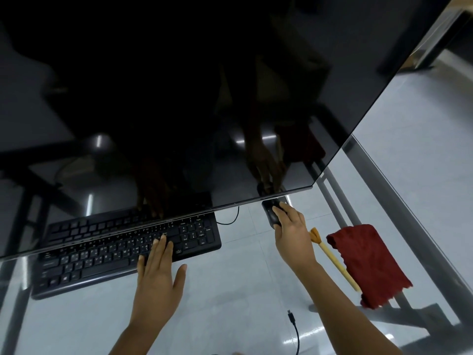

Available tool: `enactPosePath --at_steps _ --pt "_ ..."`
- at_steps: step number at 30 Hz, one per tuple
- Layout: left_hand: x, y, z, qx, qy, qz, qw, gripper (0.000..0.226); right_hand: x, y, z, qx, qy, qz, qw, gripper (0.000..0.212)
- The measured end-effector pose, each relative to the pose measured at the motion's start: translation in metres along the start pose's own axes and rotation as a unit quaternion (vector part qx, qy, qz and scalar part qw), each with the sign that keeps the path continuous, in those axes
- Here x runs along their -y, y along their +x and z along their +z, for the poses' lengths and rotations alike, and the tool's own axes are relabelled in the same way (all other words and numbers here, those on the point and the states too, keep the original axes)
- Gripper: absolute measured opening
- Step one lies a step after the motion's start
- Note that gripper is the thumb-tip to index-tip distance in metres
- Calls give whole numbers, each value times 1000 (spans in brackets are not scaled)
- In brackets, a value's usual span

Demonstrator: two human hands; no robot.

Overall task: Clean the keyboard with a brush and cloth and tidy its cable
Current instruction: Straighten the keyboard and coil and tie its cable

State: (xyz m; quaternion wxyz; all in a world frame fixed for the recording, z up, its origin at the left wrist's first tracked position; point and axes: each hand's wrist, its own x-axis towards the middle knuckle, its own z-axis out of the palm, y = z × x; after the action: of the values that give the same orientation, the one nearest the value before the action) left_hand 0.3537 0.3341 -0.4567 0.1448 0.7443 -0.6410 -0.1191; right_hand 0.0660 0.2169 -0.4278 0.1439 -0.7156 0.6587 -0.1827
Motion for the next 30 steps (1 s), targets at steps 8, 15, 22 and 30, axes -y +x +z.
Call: enactPosePath --at_steps 8,15,22,30 --pt "18 -12 -23 -14 -11 -6 1000 73 22 -23 6 -27 -11 -54 998 47" --pt "85 -66 -71 -43 -16 -101 994 43 131 -87 49 82 34 -191 977 45" --pt "171 -147 -109 -78 -26 -223 971 21 242 -137 89 214 56 -271 937 39" --pt "194 -164 -113 -42 -45 -252 966 13 305 -159 116 300 40 -286 909 43"
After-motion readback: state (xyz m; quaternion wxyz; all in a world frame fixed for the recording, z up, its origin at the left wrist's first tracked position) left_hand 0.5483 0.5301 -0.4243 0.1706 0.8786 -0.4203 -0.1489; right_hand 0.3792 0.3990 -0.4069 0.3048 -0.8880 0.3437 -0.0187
